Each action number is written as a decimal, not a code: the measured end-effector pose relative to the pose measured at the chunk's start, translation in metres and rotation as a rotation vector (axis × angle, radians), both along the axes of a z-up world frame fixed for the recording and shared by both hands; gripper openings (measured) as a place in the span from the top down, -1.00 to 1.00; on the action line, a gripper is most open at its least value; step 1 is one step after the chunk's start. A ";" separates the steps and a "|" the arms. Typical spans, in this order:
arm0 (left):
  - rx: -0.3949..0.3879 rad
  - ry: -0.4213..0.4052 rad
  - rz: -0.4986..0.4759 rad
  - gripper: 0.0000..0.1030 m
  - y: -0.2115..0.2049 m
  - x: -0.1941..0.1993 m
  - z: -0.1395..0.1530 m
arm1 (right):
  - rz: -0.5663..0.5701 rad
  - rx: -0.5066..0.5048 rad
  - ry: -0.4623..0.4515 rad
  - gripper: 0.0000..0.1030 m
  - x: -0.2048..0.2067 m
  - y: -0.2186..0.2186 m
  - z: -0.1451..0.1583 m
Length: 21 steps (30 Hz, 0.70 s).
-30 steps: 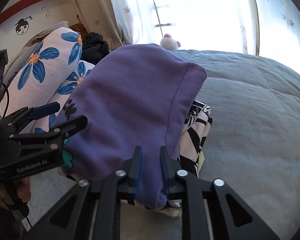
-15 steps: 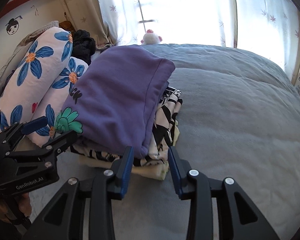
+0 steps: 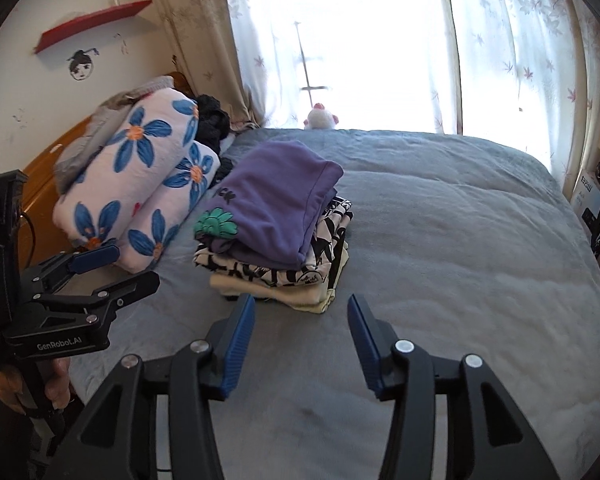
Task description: Fold large clothes
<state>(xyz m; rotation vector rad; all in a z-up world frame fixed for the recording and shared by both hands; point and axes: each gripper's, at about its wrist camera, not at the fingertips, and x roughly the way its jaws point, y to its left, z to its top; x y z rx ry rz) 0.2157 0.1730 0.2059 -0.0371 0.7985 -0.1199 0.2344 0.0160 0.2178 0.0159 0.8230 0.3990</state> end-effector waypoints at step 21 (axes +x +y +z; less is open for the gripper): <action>-0.033 -0.029 -0.137 -0.86 -0.103 -0.223 -0.010 | 0.039 0.051 0.005 -0.10 -0.206 -0.105 -0.010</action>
